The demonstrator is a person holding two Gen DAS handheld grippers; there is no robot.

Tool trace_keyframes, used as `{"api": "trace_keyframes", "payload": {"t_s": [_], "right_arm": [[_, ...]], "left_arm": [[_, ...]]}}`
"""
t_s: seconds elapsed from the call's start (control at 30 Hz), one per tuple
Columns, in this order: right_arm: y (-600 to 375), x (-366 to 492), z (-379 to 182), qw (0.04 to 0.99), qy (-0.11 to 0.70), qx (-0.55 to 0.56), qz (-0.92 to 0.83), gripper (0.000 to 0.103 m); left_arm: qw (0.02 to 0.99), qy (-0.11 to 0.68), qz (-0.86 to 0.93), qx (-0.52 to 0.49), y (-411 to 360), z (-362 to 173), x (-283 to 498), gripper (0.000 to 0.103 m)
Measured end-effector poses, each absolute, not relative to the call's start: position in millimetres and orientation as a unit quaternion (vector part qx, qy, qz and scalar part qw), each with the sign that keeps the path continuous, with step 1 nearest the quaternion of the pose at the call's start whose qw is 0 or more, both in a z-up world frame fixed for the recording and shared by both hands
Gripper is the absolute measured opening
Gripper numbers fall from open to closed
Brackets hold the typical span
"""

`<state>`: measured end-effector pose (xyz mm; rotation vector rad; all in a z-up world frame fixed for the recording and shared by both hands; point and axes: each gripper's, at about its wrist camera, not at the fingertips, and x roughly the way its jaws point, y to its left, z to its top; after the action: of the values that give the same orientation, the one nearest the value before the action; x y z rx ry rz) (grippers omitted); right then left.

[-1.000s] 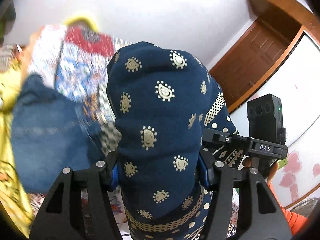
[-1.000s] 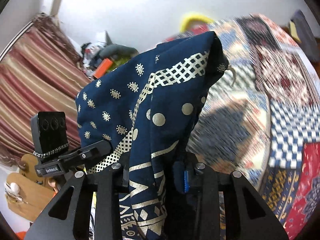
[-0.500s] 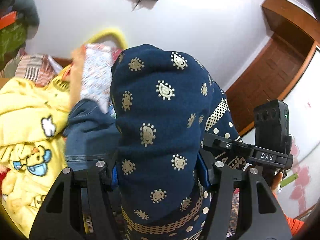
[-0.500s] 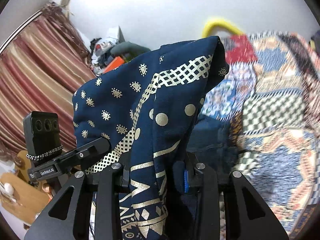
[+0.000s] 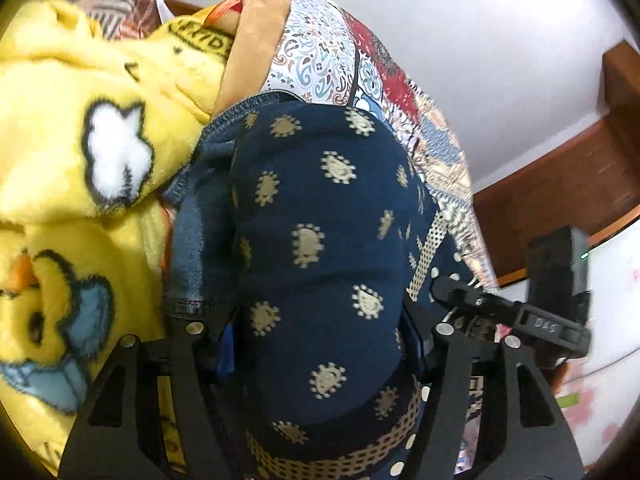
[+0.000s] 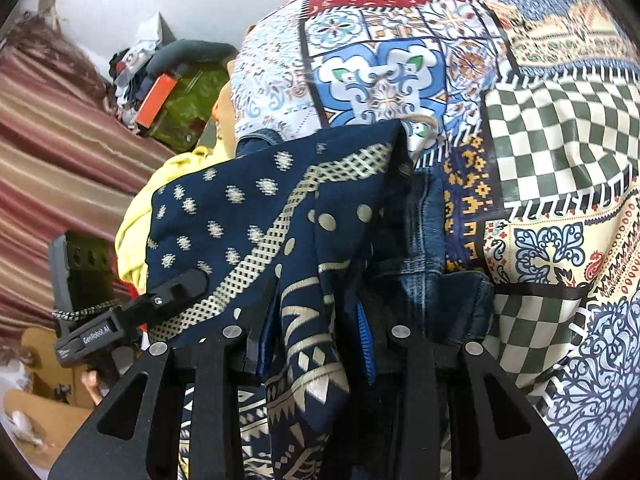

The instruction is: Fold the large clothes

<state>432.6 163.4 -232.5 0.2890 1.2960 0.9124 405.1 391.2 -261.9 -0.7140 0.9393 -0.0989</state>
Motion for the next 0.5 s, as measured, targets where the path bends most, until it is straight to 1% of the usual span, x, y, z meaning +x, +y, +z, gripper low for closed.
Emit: {"api": "trace_keyframes", "payload": {"t_s": [0.17,0.23,0.33,0.37,0.4,0.43,0.5], "right_arm": [[147.5,409.2,-218.9,0.732,0.555,0.038,0.394,0.034],[139.6,396.0,-211.8,0.746,0.545,0.001,0.381,0.038],[131.5,378.8,-198.9,0.761,0.527,-0.037,0.376,0.041],[128.8,373.4,-194.8,0.765,0.520,-0.042,0.377,0.042],[124.5,364.1,-191.2,0.768,0.513,-0.047,0.381,0.047],[125.1,357.1,-189.0,0.769,0.509,-0.051,0.383,0.056],[125.8,347.0,-189.0,0.771,0.507,-0.058,0.382,0.063]], "left_arm": [[0.852,0.453,-0.026,-0.261,372.4,-244.7,395.0,0.068],[0.861,0.458,-0.009,-0.223,359.2,-233.1,383.1,0.072],[0.871,0.455,0.003,-0.185,345.8,-219.5,365.6,0.074],[0.874,0.453,0.005,-0.176,340.1,-216.0,359.0,0.076],[0.875,0.453,0.006,-0.169,335.4,-214.8,353.1,0.077],[0.876,0.454,0.007,-0.161,329.2,-214.8,347.7,0.078],[0.874,0.466,0.016,-0.136,314.4,-218.8,334.1,0.079]]}}
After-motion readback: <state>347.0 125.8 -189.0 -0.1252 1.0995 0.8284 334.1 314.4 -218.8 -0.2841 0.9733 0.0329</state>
